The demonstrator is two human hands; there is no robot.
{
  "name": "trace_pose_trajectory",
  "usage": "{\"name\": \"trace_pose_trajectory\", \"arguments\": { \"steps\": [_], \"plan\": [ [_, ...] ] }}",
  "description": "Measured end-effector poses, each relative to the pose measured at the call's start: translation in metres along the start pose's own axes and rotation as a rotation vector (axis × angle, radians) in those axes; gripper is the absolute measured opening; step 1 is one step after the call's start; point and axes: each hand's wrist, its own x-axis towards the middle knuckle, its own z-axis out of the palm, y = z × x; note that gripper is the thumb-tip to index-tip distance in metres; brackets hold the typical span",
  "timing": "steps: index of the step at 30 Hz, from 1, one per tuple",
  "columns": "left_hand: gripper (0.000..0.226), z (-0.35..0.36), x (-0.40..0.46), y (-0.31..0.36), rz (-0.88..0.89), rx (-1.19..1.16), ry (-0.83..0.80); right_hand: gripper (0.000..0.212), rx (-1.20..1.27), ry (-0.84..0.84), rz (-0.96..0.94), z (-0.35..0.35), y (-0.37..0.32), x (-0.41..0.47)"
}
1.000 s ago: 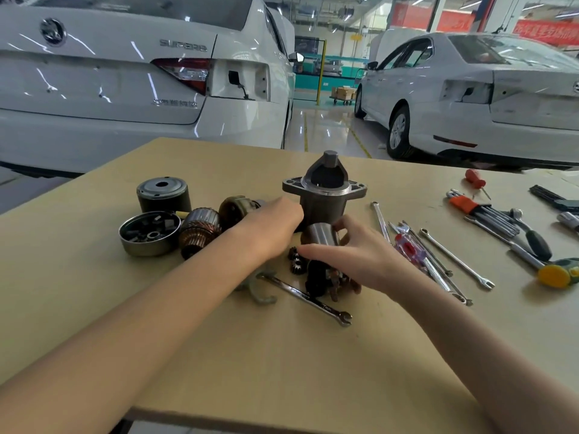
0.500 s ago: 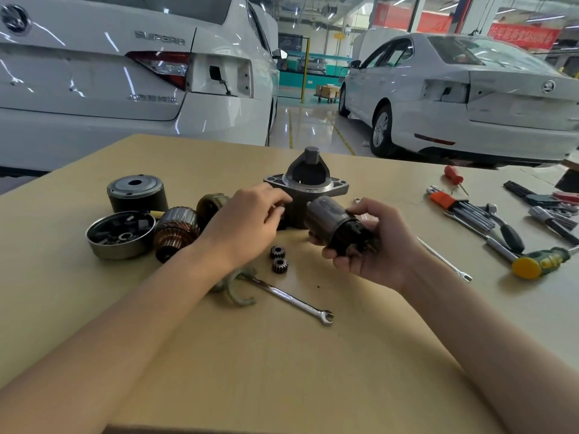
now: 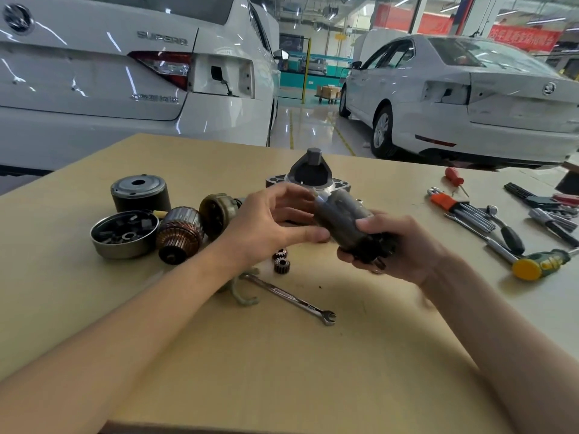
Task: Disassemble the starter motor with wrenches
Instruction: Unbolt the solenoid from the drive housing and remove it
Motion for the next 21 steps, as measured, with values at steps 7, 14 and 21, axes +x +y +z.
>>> {"name": "trace_pose_trajectory", "arguments": {
  "steps": [7,14,21],
  "plan": [
    [0.058,0.009,-0.007,0.01,0.145,-0.111,-0.009,0.049,-0.07,-0.152,-0.116,0.003,0.007,0.004],
    [0.053,0.018,-0.013,0.022,0.262,-0.068,0.122,0.05,0.069,-0.253,-0.188,0.011,0.004,0.007],
    [0.053,0.016,-0.003,0.016,-0.123,-0.597,0.349,0.061,0.284,-0.107,-0.014,0.005,-0.007,-0.004]
  ]
}}
